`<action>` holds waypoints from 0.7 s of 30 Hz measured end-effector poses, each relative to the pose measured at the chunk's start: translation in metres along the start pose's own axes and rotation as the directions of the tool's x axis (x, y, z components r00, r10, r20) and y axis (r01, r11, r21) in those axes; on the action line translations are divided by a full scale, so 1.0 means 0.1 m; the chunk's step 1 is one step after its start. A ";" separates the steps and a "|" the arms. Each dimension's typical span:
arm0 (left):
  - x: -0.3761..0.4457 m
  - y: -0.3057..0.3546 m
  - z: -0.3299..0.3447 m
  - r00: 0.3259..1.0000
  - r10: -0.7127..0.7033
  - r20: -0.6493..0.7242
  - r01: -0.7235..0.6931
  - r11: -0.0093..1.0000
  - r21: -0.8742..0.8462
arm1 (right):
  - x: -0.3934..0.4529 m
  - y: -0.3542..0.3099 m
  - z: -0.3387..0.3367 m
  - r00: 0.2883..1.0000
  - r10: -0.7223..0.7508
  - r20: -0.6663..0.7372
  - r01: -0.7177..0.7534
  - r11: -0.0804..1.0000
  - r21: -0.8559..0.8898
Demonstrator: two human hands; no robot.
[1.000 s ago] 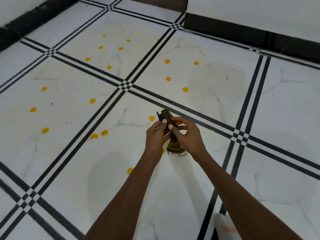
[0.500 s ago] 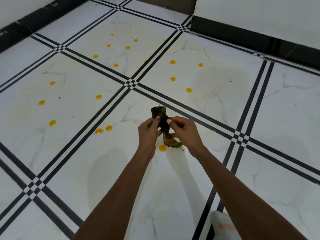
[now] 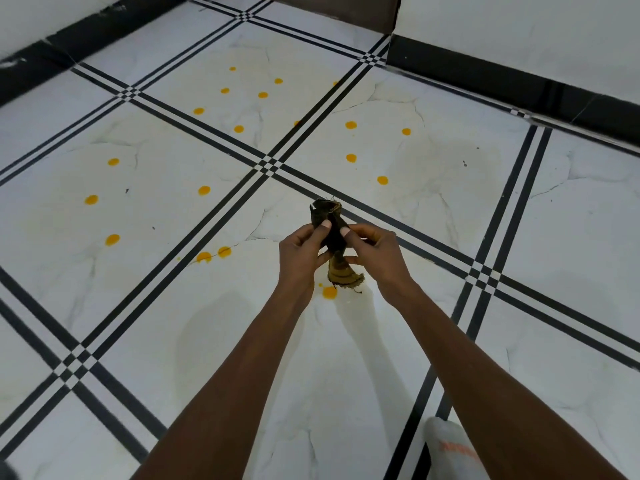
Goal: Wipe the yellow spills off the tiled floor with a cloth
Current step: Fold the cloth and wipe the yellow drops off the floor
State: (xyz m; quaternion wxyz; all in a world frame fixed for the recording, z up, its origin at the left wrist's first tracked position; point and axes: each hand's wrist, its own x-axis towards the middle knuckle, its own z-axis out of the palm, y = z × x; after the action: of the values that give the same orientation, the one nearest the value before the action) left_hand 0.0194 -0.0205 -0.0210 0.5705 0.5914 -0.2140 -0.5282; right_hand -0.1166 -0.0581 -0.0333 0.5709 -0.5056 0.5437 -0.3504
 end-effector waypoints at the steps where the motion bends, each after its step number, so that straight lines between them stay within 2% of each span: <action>1: 0.00 0.00 -0.01 1.000 -0.001 0.001 0.001 1.000 -0.012 | 0.00 0.00 0.01 1.000 -0.001 -0.001 0.001 1.000 0.002; 8: 0.13 0.06 -0.08 0.990 -0.104 -0.094 0.095 0.991 -0.092 | 0.00 -0.08 0.05 0.998 0.047 -0.047 -0.044 0.998 0.051; 13: 0.24 0.08 -0.16 0.983 -0.092 -0.158 0.104 0.992 0.070 | 0.00 -0.20 -0.05 0.990 -0.029 -0.137 0.022 0.998 -0.057; 17: 0.33 0.14 -0.25 0.997 -0.057 -0.058 0.066 0.983 0.172 | 0.05 -0.38 -0.35 0.988 -0.107 -0.114 0.086 0.981 -0.176; 21: 0.44 0.13 -0.20 0.990 -0.137 0.040 0.130 0.981 0.145 | 0.05 -0.72 -0.61 0.977 -0.186 -0.104 0.149 0.946 -0.289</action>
State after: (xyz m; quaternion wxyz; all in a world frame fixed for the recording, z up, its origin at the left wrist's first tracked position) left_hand 0.0564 -0.0523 -0.0306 0.4845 0.6303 -0.2250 -0.5633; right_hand -0.1647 -0.0920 0.0408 0.4254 -0.6017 0.5786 -0.3497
